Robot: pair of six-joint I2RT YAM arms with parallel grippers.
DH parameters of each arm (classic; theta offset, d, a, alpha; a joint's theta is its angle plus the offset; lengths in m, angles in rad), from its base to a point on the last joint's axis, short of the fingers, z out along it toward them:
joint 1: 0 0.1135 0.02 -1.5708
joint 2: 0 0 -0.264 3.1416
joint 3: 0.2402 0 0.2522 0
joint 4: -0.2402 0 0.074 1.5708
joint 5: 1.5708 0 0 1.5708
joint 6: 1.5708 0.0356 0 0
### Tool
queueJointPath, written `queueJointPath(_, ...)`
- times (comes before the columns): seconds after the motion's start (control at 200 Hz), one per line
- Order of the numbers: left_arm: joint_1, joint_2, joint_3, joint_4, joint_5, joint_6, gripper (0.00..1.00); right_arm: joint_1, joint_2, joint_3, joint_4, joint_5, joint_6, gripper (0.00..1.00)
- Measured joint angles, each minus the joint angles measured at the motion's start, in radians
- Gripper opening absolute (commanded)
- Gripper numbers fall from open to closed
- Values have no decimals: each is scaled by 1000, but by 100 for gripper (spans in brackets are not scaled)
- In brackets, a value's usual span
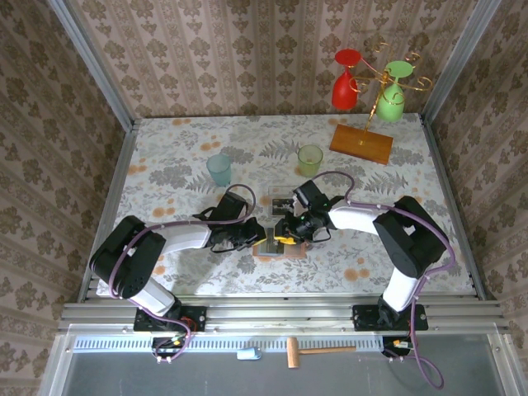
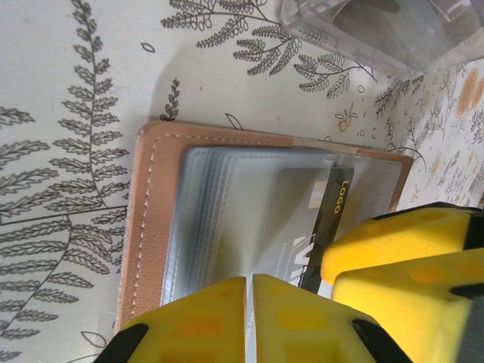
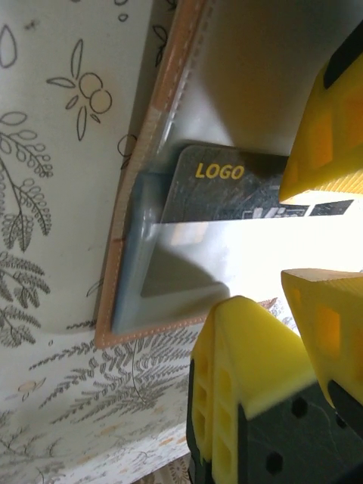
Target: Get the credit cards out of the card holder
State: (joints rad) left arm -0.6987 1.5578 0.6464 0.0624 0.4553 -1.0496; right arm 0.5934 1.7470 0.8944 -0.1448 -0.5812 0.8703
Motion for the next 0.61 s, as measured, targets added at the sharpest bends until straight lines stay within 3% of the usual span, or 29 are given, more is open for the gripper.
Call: queueJointPath(0.605,0,0,0,-11,0,0,11,0,-1,2,-39,23,-26,30)
